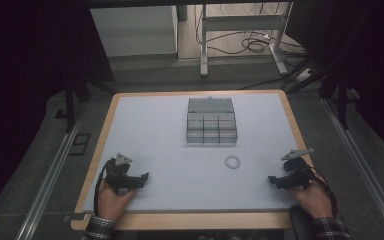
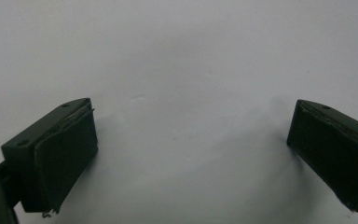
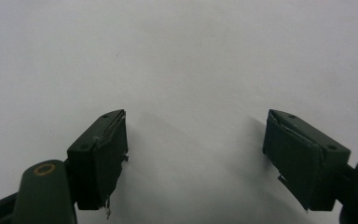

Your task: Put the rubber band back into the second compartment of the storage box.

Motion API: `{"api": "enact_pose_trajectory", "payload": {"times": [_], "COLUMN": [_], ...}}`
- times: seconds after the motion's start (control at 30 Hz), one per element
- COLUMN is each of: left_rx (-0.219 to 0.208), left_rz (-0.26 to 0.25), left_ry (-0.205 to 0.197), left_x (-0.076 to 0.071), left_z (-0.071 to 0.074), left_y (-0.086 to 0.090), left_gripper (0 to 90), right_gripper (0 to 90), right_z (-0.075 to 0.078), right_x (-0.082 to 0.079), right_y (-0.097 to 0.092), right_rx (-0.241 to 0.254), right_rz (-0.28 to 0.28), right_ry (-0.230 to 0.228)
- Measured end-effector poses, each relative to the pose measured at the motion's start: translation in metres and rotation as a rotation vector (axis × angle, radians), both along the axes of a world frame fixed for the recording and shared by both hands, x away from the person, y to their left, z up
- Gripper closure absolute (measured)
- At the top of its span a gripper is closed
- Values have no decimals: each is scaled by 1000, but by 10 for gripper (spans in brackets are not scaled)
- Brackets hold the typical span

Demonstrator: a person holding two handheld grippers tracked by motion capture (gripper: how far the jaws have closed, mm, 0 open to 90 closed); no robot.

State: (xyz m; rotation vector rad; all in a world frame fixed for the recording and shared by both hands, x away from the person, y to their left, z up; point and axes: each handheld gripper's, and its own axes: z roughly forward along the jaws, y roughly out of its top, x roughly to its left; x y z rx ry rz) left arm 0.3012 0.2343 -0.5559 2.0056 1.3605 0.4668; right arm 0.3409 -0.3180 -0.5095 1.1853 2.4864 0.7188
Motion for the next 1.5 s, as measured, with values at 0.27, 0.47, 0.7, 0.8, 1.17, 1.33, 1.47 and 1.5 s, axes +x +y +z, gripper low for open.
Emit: {"api": "enact_pose_trajectory", "payload": {"times": [0.27,0.47,0.7,0.8,1.17,1.33,1.47,1.5], "left_rx": [-1,-1,-1,-1,-1,-1,-1,-2], "left_rz": [0,0,-1,-1,-1,-1,-1,-1], "left_ry": [0,1,1,1,1,1,1,1], "left_x": [0,0,0,0,0,0,0,0], "left_z": [0,0,0,0,0,0,0,0], "left_y": [0,0,0,0,0,0,0,0], "left_gripper": [17,17,17,17,17,17,17,17], "right_gripper": [216,216,216,216,220,261,305,312], "right_z": [0,-1,-1,-1,1,3,6,6], "right_x": [0,0,0,0,1,0,-1,-1], "right_y": [-1,-1,-1,-1,1,1,2,2], "right_rx": [6,10,13,12,-1,-4,9,9], "right_rz": [-4,-4,-2,-2,-13,-15,-13,-11], "right_ry": [0,-1,0,0,12,9,3,2]}}
